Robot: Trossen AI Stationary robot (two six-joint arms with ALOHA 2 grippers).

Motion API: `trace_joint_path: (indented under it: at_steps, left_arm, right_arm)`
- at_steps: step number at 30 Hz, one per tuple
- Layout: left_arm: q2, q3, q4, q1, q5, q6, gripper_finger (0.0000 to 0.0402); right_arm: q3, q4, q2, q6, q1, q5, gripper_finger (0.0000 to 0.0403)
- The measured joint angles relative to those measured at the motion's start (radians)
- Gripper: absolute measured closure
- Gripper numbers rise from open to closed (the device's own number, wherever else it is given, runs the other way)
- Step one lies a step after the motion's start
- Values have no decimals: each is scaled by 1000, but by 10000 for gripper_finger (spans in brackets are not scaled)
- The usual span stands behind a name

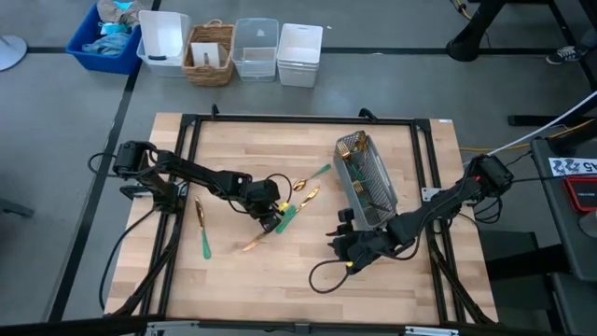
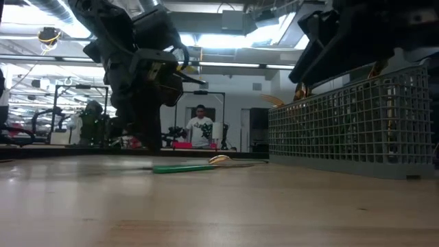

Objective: Sort silverware
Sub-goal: Put the top left fork into the bottom section of the basket

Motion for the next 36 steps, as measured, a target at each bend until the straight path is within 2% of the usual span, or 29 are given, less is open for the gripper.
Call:
trace_joint_path:
  at_steps: [7,16,19,24,28,36]
  left_arm:
    - [0,0,-4,-32,-20,11,379]
    - [-1,0,-4,-116,-162,150,300]
    - [-1,0,-5,-145,-223,209,286]
    - [-1,0,-18,-193,-359,221,288]
    - [-1,0,-17,-225,-426,242,292]
    - [59,1,-14,-272,-456,246,292]
  right_arm:
    - [0,0,5,0,0,-14,279]
    - [0,1,5,0,0,-17,279]
    - [0,1,5,0,0,-18,279]
    - [0,2,5,0,0,-18,279]
    - [0,16,5,0,0,-17,279]
    - [0,120,5,-1,0,-18,279]
